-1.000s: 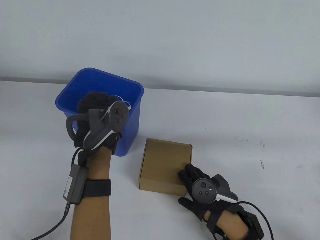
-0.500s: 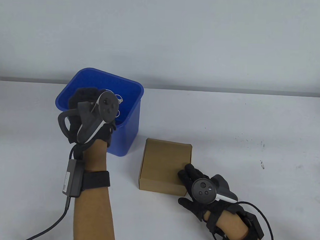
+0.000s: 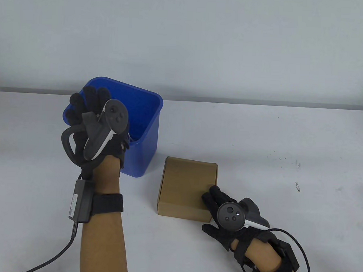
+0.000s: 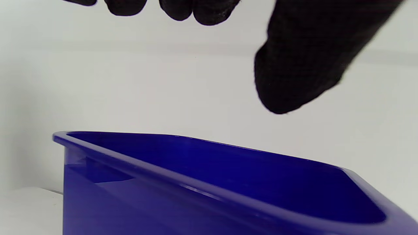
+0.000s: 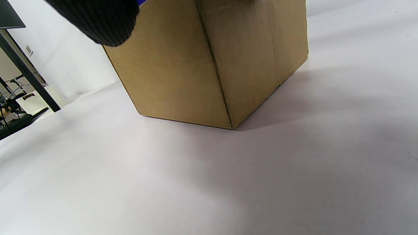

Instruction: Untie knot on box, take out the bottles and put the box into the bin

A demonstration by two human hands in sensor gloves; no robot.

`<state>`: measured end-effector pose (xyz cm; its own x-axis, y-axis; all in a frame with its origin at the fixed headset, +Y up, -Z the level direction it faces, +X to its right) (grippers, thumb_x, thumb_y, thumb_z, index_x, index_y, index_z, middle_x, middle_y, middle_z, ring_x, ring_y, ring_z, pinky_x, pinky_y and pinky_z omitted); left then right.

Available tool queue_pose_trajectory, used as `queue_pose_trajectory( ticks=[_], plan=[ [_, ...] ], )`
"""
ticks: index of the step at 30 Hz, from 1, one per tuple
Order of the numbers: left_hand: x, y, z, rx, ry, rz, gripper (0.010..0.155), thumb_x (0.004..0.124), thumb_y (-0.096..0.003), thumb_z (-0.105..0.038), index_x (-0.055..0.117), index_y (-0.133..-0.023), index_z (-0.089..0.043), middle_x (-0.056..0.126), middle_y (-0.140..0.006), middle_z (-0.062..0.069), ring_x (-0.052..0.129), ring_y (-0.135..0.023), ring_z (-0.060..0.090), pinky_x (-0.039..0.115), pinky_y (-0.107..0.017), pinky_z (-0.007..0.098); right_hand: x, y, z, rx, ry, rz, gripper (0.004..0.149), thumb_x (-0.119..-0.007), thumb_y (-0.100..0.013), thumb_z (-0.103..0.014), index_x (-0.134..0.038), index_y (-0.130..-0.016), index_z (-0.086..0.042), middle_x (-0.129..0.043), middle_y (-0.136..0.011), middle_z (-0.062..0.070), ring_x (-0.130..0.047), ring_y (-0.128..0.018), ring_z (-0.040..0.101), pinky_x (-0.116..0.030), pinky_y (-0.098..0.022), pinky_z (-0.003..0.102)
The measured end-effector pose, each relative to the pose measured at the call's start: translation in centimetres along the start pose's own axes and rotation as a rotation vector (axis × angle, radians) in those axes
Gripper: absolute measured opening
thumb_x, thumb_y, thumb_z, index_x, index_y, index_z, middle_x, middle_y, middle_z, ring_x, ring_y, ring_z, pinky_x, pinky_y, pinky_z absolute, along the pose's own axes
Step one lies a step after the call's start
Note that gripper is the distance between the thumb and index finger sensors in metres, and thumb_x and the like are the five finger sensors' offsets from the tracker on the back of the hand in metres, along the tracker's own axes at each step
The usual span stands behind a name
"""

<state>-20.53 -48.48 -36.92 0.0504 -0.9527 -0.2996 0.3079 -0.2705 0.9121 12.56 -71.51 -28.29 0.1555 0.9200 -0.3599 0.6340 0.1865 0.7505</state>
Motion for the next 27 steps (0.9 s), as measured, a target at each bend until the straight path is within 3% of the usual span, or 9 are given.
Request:
queue_pose_trajectory(
  ticks=[11,18,27],
  plan=[
    [-0.2,0.5,0.5,0.016,0.001,-0.004,0.091,0.094,-0.0416,-0.047,0.043,-0.113,-0.02,0.036,-0.117,0.015,0.038,-0.11,0.056,0.039,-0.075,0.075,-0.1,0.0,-0.1,0.002,0.001,-0.007,0.085,-0.061,-0.051,-0.051,-0.007,-0.105,-0.013,0.009,-0.104,0.017,-0.025,-0.099,0.054,-0.031,-0.065,0.07],
    [0.5,1.6,0.1,0.099,0.025,0.0,0.088,0.093,-0.0419,-0.046,0.048,-0.112,-0.019,0.041,-0.117,0.015,0.04,-0.109,0.055,0.04,-0.075,0.075,-0.1,-0.1,-0.1,0.001,0.001,-0.008,0.085,-0.061,-0.051,-0.051,-0.007,-0.105,-0.014,0.009,-0.104,0.016,-0.026,-0.099,0.054,-0.031,-0.065,0.07],
    [1.5,6.1,-1.4,0.301,0.047,-0.033,0.085,0.092,-0.0425,-0.047,0.05,-0.111,-0.019,0.044,-0.116,0.015,0.04,-0.109,0.054,0.039,-0.074,0.075,0.1,0.0,0.0,0.008,-0.01,-0.003,0.084,-0.061,-0.051,-0.051,-0.009,-0.105,-0.014,0.008,-0.105,0.016,-0.026,-0.099,0.054,-0.031,-0.065,0.07]
  ],
)
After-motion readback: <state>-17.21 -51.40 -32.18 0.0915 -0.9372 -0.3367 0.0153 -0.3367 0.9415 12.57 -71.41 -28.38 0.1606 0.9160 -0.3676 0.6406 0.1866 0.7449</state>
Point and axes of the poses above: the tracker on the back of each hand, its own z axis roughly to the little-finger side, its own y axis roughly from the fingertips to the wrist, x = y × z, the point moved 2 cm from there along -y, roughly from the wrist to the fingertips
